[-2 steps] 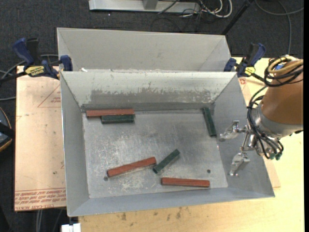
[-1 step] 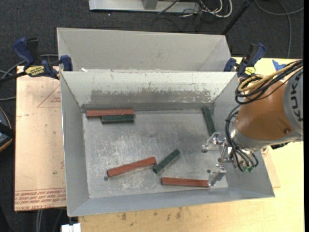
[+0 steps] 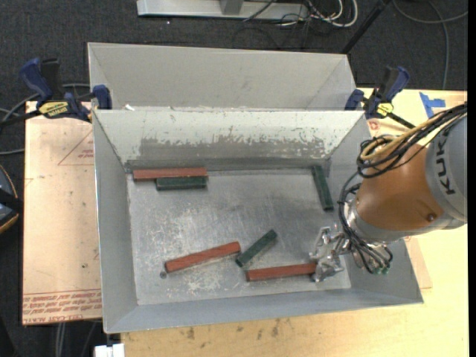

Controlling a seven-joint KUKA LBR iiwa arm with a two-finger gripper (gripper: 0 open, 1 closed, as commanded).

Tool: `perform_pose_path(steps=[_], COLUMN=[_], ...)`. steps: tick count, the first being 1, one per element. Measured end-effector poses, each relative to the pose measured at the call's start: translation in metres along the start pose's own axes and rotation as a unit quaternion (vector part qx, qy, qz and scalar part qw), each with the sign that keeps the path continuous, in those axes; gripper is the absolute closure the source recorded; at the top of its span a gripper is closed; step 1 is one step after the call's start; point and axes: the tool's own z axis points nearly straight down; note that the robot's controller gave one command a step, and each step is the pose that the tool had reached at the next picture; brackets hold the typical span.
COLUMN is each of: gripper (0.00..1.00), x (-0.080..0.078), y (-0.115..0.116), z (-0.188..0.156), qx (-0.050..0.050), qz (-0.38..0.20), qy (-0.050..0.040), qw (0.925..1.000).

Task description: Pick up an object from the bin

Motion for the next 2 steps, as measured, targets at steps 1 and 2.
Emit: perform_pose_path(steps=[1,2], gripper=[1.0,1.0], x=[0.0,-0.002], y=[0.0,0.0], z=[0.0,-0.148], qx=[0.0,0.0], qz=[0.0,-0.018], qy=[0.0,0.0009], qw=[1.0,0.9998])
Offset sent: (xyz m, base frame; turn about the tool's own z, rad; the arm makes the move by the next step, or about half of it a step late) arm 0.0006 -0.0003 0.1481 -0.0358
